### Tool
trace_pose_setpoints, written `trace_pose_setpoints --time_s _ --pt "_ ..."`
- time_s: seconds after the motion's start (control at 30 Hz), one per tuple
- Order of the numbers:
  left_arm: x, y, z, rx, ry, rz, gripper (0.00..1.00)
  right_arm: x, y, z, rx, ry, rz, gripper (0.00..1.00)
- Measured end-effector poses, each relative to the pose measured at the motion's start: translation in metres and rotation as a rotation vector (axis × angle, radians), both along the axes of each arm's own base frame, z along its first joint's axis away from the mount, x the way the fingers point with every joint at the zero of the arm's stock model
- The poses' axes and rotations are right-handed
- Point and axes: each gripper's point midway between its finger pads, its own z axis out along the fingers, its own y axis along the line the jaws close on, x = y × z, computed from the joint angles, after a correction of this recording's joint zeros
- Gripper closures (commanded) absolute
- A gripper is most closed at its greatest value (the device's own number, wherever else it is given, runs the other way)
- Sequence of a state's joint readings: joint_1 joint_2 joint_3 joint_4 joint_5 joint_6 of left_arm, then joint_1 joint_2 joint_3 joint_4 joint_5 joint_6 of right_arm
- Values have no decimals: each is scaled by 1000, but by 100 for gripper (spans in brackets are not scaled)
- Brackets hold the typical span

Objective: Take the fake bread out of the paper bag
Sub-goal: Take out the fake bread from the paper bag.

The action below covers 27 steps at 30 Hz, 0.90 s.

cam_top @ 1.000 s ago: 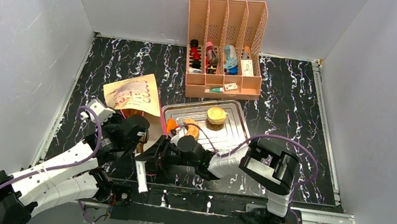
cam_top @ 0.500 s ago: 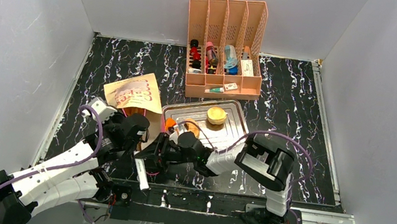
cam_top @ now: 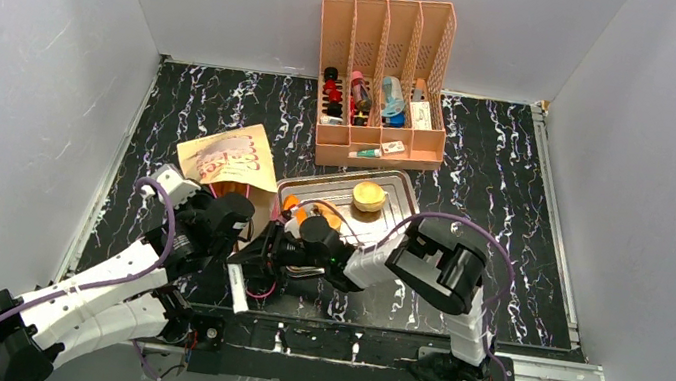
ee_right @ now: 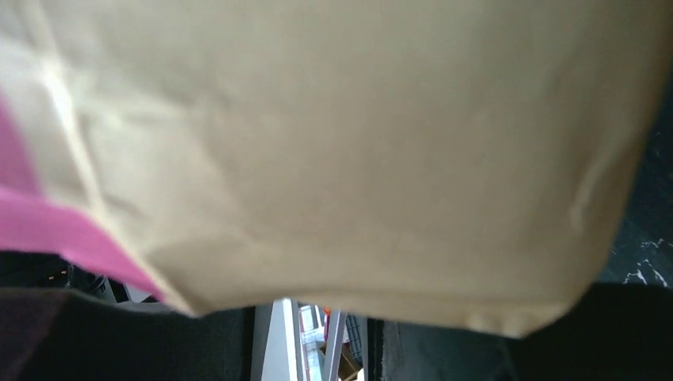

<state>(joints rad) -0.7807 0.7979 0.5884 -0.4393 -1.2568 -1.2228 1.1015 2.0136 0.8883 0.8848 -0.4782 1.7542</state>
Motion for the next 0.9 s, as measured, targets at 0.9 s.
trace_pose_setpoints --time_s 0.9 --pt "-6 12 -8 2 5 83 98 -12 -37 -14 -56 -55 -23 100"
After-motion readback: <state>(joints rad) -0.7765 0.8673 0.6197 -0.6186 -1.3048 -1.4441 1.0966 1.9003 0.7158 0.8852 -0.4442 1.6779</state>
